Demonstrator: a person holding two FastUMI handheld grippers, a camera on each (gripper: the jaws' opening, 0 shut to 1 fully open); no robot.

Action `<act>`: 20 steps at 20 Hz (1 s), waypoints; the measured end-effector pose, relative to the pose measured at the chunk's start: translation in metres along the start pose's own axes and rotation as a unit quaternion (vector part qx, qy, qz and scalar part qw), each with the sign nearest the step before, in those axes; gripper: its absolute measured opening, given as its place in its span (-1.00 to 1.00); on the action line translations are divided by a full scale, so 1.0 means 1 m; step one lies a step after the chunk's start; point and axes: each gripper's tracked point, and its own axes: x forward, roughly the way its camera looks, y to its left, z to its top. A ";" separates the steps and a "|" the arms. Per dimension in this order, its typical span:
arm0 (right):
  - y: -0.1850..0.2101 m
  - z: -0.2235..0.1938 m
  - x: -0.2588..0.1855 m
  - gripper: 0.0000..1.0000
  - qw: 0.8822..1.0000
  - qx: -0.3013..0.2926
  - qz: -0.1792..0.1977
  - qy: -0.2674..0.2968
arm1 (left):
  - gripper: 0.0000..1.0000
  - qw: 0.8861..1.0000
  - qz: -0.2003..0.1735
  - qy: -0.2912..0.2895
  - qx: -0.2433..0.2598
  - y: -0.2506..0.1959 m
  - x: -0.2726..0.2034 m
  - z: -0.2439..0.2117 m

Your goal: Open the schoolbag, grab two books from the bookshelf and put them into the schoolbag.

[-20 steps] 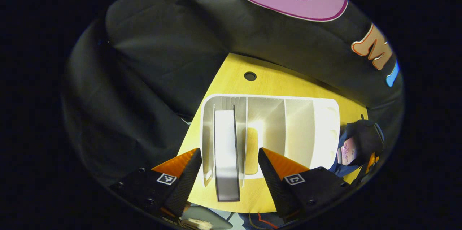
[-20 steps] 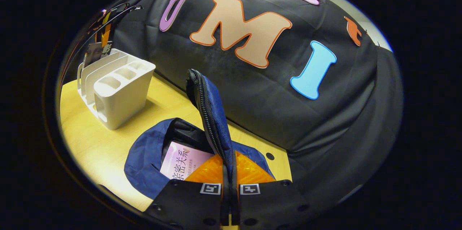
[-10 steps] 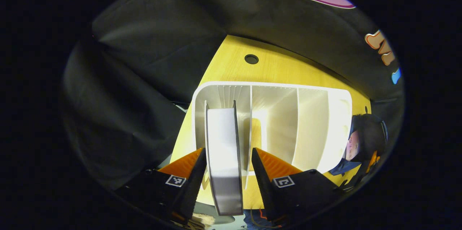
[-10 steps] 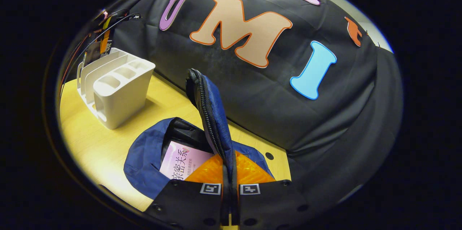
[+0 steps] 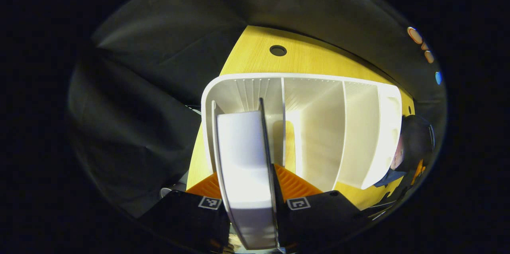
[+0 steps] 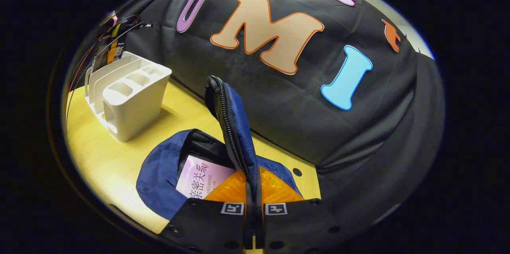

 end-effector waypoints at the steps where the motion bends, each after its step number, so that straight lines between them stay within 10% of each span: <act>1: -0.001 0.000 -0.001 -0.90 1.000 0.000 0.000 0.000 | -0.17 1.000 0.002 0.001 0.000 0.001 -0.003 0.001; 20: -0.001 0.001 -0.002 -0.89 1.000 -0.004 0.000 -0.004 | -0.26 0.997 0.028 -0.064 0.017 -0.025 -0.120 -0.003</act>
